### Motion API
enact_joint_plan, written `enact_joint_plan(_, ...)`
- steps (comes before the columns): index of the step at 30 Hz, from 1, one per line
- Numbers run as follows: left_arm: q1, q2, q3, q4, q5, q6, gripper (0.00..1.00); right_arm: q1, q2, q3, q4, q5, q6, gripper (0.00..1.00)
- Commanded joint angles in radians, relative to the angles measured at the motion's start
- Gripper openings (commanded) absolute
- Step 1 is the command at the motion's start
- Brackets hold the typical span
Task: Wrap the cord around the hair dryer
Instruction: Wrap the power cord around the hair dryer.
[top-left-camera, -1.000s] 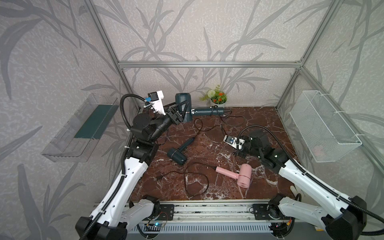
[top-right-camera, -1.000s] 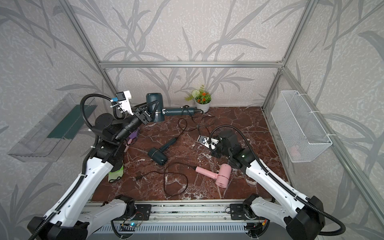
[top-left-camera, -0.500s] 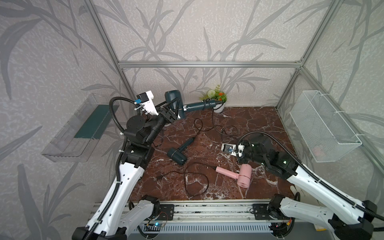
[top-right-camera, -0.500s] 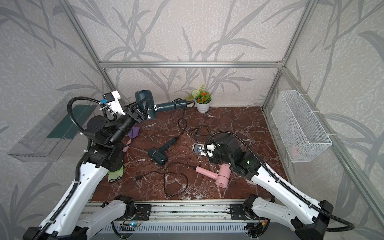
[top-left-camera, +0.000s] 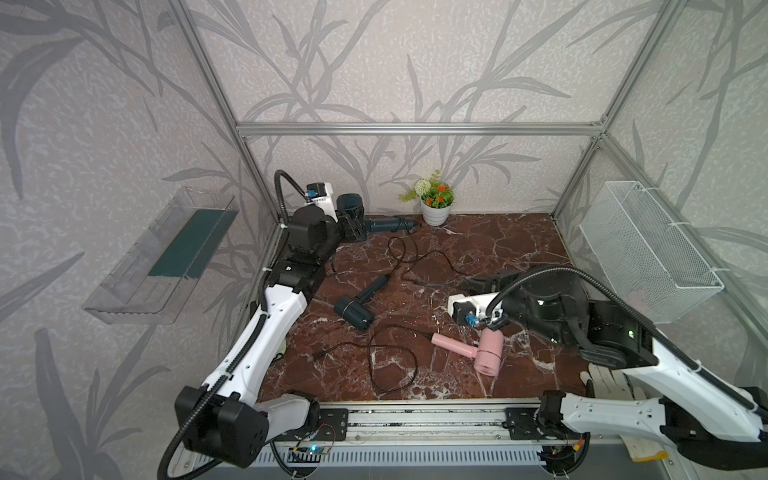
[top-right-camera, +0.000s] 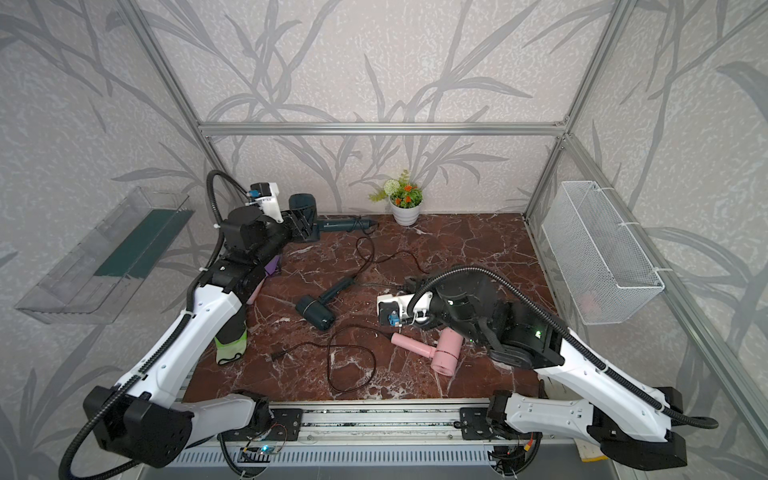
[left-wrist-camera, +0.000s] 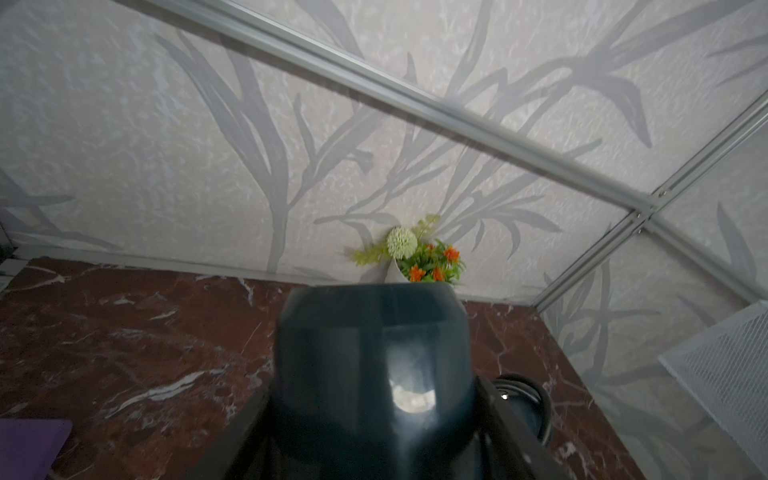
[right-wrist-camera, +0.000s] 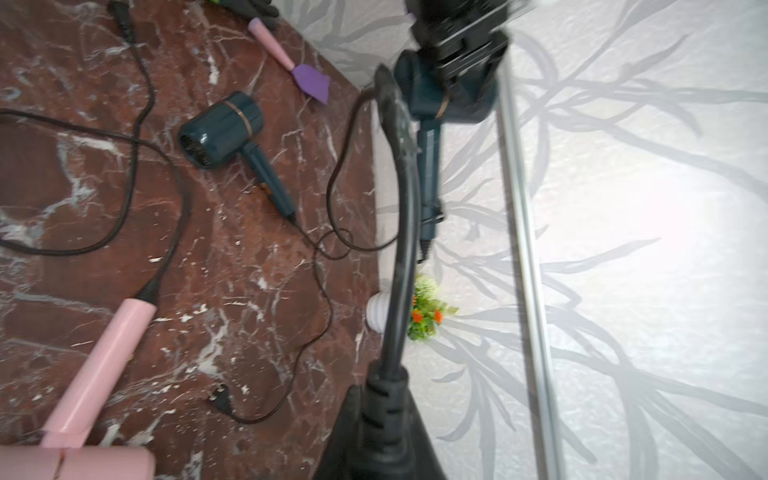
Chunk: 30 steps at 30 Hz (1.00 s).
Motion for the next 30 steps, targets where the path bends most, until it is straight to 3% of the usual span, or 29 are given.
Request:
enact_joint_plan(1,-0.039,0.057,0.115,-0.235,0.11,0.178,0.0,0.007,0.075,0.149,-0.034,0.037,-0.203,0.0)
enact_joint_plan(6,-0.123,0.118,0.172,-0.43,0.259,0.278,0.0,-0.044,0.209,0.364,0.03,-0.044,-0.322,0.0)
enact_joint_plan(12,-0.14,-0.018,0.065,-0.369,0.598,0.226,0.0,-0.425,0.363,0.534,0.118,-0.327,-0.197,0.0)
enact_joint_plan(15,-0.136,-0.128,0.004,-0.246,0.656,0.135,0.0,-0.54,0.423,0.52,0.141,-0.404,-0.117,0.0)
enact_joint_plan(19,-0.073,-0.234,-0.043,-0.024,0.73,-0.045,0.0,-0.645,0.413,0.322,0.263,-0.499,0.015,0.0)
enact_joint_plan(24,-0.024,-0.304,-0.075,0.242,0.662,-0.228,0.0,-0.669,0.341,0.032,0.384,-0.557,0.116,0.0)
enact_joint_plan(30,-0.009,-0.298,-0.131,0.467,0.398,-0.342,0.0,-0.587,0.215,-0.27,0.467,-0.587,0.18,0.0)
